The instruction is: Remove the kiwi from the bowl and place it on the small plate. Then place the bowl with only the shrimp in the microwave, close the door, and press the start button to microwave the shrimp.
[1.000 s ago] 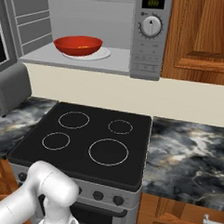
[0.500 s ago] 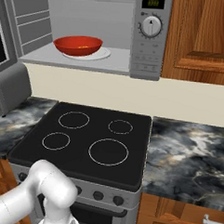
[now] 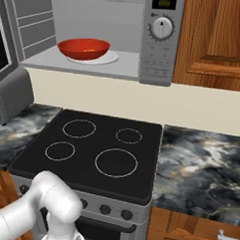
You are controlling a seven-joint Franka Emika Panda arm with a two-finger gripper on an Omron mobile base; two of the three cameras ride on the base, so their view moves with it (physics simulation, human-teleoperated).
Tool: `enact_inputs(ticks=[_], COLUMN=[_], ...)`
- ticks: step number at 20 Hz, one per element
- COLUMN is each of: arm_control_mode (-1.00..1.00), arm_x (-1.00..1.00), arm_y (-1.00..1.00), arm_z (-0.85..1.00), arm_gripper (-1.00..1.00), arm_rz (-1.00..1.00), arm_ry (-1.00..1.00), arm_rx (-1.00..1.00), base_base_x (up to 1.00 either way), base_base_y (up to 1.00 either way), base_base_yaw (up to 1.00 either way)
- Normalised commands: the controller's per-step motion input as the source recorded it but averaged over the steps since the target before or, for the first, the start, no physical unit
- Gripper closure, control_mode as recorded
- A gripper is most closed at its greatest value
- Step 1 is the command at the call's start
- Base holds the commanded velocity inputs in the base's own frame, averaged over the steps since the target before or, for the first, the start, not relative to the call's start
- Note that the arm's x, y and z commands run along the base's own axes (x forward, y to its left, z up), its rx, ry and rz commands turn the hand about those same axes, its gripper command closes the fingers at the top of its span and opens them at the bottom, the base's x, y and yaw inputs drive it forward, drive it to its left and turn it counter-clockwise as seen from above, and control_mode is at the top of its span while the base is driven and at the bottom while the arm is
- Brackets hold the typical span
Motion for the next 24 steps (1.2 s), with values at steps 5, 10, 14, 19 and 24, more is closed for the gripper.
enact_inputs(ticks=[5,10,14,19,24], arm_control_mode=[-1.0,-1.0,-1.0,-1.0,-1.0], arm_x=[0.0,0.0,0.06,0.45,0.91], arm_y=[-0.99,-1.0,-0.99,-0.79,-0.4], arm_z=[0.26,0.19,0.08,0.0,0.0], arm_gripper=[-1.0,-1.0,-1.0,-1.0,-1.0], arm_rz=[0.0,0.0,0.0,0.11,0.24], arm_ry=[-0.25,-0.2,-0.14,-0.05,-0.03], arm_rx=[0.31,0.32,0.32,0.27,0.23], base_base_x=[0.0,0.0,0.0,0.0,0.0], base_base_y=[0.0,0.0,0.0,0.0,0.0], base_base_yaw=[0.0,0.0,0.0,0.0,0.0])
